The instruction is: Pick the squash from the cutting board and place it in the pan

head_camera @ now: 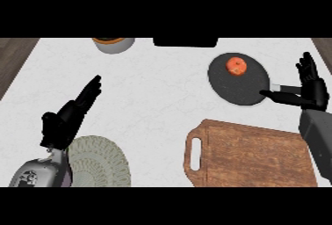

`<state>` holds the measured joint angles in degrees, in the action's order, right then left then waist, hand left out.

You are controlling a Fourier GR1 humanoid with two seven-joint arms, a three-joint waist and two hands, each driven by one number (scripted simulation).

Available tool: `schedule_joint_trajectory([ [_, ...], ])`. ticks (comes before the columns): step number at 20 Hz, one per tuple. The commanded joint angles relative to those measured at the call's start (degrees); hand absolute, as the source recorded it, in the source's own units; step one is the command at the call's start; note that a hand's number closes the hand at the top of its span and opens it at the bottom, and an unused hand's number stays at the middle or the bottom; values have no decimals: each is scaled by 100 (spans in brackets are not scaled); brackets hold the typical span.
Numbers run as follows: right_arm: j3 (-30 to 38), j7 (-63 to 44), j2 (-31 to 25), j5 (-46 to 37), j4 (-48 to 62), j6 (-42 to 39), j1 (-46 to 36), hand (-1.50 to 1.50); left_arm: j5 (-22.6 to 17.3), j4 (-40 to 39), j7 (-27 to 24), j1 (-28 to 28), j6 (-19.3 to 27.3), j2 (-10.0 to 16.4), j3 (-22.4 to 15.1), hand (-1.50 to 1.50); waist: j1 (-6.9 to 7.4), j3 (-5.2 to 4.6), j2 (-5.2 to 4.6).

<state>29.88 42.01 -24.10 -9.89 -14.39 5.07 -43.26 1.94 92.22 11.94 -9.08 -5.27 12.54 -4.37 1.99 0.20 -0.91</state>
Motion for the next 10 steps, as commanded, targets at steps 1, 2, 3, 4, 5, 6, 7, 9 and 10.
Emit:
schedule_joint_trajectory([
  [1,-28,652,31,85,-52,-336,385,-150,-26,357,71,319,-82,88,87,0,-71,-10,55],
  [2,57,741,-233,172,-18,-634,536,-150,-22,356,242,152,-32,12,61,0,-88,-8,52],
  [3,3,945,-21,143,-11,-415,636,-150,0,84,168,32,-6,-104,52,0,-103,-10,49],
  [4,3,700,64,225,-30,-385,442,-150,92,-292,-370,179,-66,6,221,0,-110,-13,53],
  [5,-25,765,13,241,-33,-475,558,-150,213,-229,-293,202,53,-202,23,0,-118,-13,57],
  [6,-105,883,89,222,-73,-595,689,-150,50,278,-58,381,-53,-94,108,0,-112,-13,67],
  [7,-43,957,169,321,-79,-441,711,-150,137,133,-19,266,-120,-24,122,0,-118,-13,65],
  [9,-196,1093,190,263,-129,-663,925,-150,45,369,194,291,-198,31,214,0,-129,-14,71],
  [10,-150,1161,77,344,-122,-851,956,-150,85,21,145,-21,-98,-170,168,0,-144,-14,66],
])
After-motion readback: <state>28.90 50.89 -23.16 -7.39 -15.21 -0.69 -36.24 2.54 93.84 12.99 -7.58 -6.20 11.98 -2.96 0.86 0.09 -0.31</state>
